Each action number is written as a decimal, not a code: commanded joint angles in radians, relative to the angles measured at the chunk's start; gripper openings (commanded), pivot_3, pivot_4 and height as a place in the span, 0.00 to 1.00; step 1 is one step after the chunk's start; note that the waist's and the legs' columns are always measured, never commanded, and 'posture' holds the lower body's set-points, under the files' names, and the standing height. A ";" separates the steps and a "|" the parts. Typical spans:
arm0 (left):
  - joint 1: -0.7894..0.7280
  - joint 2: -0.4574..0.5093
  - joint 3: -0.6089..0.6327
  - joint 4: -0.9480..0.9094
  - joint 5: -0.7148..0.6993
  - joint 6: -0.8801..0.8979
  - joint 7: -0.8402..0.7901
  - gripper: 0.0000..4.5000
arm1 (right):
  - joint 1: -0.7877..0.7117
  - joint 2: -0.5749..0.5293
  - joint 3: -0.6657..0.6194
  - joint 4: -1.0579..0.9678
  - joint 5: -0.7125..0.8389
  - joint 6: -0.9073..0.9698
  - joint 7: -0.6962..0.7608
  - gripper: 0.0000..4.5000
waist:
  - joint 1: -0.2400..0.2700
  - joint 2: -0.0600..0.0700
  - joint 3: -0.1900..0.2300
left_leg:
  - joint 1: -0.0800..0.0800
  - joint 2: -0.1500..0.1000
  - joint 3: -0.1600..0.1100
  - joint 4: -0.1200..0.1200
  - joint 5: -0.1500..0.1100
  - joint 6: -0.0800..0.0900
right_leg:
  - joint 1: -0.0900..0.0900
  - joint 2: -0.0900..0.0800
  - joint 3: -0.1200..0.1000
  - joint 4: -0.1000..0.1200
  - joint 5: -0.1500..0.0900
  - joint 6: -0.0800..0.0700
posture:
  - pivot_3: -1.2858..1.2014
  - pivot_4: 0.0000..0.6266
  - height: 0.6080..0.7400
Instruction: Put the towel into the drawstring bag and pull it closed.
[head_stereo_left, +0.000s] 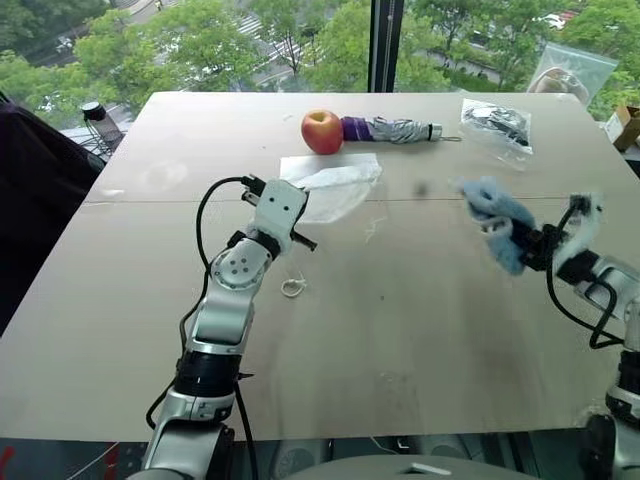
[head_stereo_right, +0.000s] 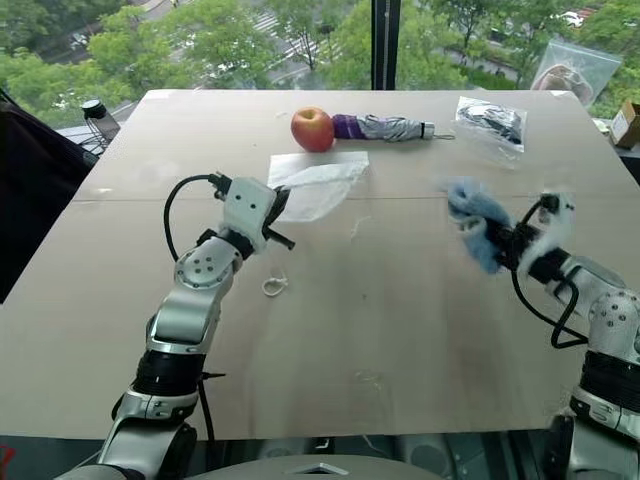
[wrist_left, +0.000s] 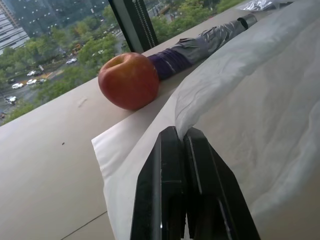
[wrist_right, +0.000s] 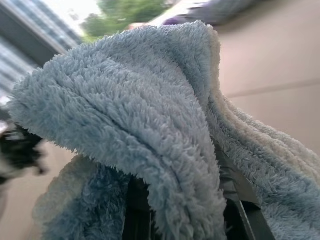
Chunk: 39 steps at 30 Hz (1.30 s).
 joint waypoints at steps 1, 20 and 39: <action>-0.023 -0.007 0.012 -0.053 -0.033 0.020 -0.012 0.00 | -0.030 0.066 0.080 -0.098 0.164 0.098 -0.033 0.00 | 0.002 0.000 0.000 | -0.001 0.000 0.000 0.000 0.000 0.000 | 0.000 -0.001 -0.001 -0.001 0.000 0.000 | 0.52 0.24 1.00; 0.050 -0.025 -0.022 -0.209 -0.134 0.105 -0.089 0.00 | -0.135 0.258 0.309 0.065 -0.109 -0.064 -0.348 0.00 | -0.001 0.000 0.000 | -0.014 -0.004 0.000 0.002 0.000 0.000 | -0.013 -0.003 -0.001 0.001 0.002 0.003 | 0.52 0.24 1.00; 0.029 -0.066 -0.015 -0.261 -0.250 0.229 -0.098 0.00 | -0.149 0.691 0.183 0.124 0.318 -0.073 -0.672 0.00 | -0.003 0.000 0.000 | -0.015 -0.006 0.001 0.002 0.000 0.000 | -0.014 -0.004 -0.002 0.001 0.002 0.003 | 0.52 0.24 1.00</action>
